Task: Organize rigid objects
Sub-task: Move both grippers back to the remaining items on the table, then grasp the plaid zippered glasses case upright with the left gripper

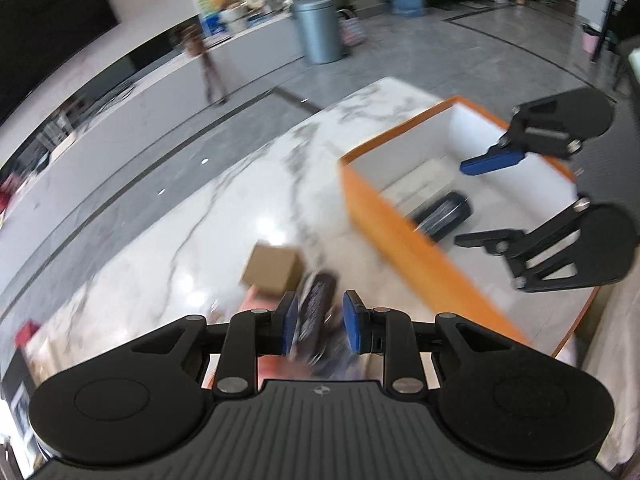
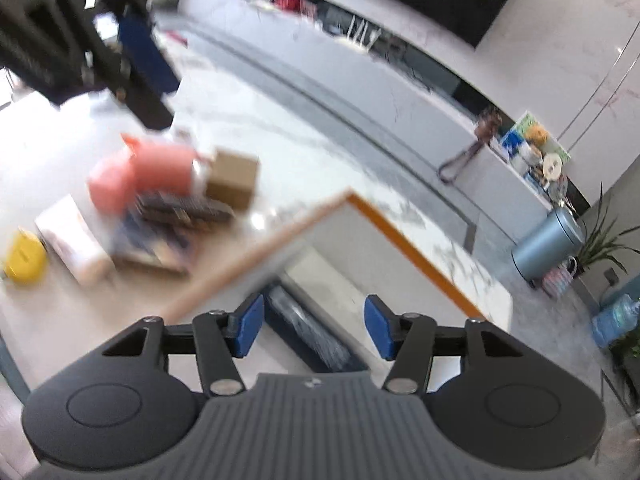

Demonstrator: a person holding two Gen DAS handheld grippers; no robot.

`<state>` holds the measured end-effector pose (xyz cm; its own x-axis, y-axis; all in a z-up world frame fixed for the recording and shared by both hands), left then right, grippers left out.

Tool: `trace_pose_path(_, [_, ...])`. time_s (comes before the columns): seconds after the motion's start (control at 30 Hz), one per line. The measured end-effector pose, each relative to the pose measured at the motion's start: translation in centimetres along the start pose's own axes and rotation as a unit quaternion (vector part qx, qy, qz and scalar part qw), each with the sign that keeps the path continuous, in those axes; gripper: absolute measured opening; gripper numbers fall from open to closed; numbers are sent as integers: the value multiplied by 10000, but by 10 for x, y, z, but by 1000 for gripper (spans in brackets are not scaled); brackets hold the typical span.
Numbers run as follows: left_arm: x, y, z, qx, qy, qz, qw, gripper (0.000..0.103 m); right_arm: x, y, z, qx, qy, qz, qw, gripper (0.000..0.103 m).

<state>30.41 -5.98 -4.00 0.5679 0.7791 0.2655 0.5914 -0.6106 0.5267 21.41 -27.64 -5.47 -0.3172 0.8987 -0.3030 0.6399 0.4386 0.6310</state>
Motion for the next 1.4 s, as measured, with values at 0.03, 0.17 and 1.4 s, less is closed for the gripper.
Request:
trace_pose_path(0.03, [5,-7,0,28,31,-44,10000,31,8,7,-2,-69,141,-9,9999,55])
trace_pose_path(0.17, [26,-37,11,240,112,-378,9989,31,39,30,1,-153,594,-268,9978,54])
trace_pose_path(1.4, [-20,-49,132,-43,-436,771,9961,63,55,47,143,1876,890,-1137,9716,31])
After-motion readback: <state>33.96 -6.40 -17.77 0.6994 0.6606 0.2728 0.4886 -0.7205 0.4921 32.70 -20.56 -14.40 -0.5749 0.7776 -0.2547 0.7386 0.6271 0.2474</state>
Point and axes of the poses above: each gripper's, at about its wrist camera, not at the fingertips, and z roughly the way its jaws point, x to its left, y to its top, the point moved 6 cm from there along z, roughly the way its jaws point, and after that the axes turned 6 degrees about y, right-handed, at the moved point
